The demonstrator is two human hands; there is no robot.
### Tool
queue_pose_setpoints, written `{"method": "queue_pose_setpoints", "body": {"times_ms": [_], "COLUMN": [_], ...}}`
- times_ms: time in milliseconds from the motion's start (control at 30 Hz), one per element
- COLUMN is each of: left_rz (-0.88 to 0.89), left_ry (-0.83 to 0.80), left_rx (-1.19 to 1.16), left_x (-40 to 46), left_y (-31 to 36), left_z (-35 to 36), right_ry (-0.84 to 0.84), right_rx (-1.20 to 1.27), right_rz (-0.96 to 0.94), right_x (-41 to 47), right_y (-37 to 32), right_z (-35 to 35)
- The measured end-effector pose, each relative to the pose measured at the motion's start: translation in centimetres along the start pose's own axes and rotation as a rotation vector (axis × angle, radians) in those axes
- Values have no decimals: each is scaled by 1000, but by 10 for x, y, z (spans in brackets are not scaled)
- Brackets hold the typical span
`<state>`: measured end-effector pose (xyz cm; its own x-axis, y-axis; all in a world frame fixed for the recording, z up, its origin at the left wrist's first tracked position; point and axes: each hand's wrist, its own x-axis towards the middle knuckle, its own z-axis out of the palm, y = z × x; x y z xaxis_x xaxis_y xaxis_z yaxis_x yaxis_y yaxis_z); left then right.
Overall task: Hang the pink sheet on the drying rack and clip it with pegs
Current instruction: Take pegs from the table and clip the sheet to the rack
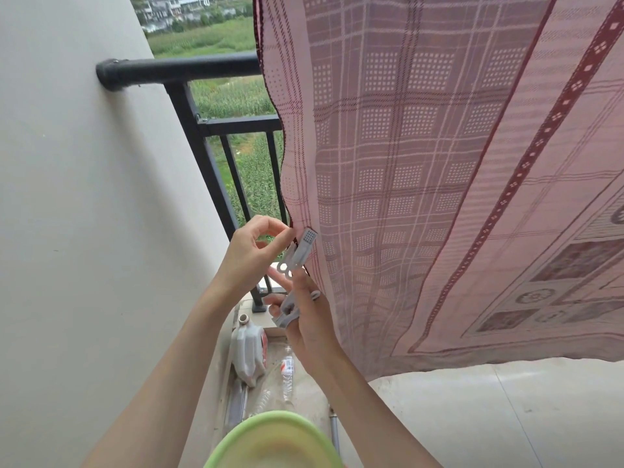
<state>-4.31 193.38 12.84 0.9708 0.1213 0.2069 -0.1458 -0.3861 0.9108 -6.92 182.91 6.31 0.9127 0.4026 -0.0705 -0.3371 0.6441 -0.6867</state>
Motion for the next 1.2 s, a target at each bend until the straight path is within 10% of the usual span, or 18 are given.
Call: {"method": "queue_pose_setpoints", "body": {"times_ms": [200, 500, 733, 1200], "left_rz": [-274, -314, -260, -152], "left_ry": [83, -327, -36, 40], "left_rx": [-223, -91, -74, -26], "left_x": [-24, -35, -21, -33], "left_y": [-68, -132, -143, -157], "left_z": [15, 74, 88, 95], "right_ry": [103, 549, 598, 404], "right_rx": [65, -834, -1306, -855], "right_rz": [212, 133, -16, 254], "right_x": [-11, -10, 20, -2], "right_y": [16, 57, 65, 59], "right_z": [-55, -132, -145, -177]}}
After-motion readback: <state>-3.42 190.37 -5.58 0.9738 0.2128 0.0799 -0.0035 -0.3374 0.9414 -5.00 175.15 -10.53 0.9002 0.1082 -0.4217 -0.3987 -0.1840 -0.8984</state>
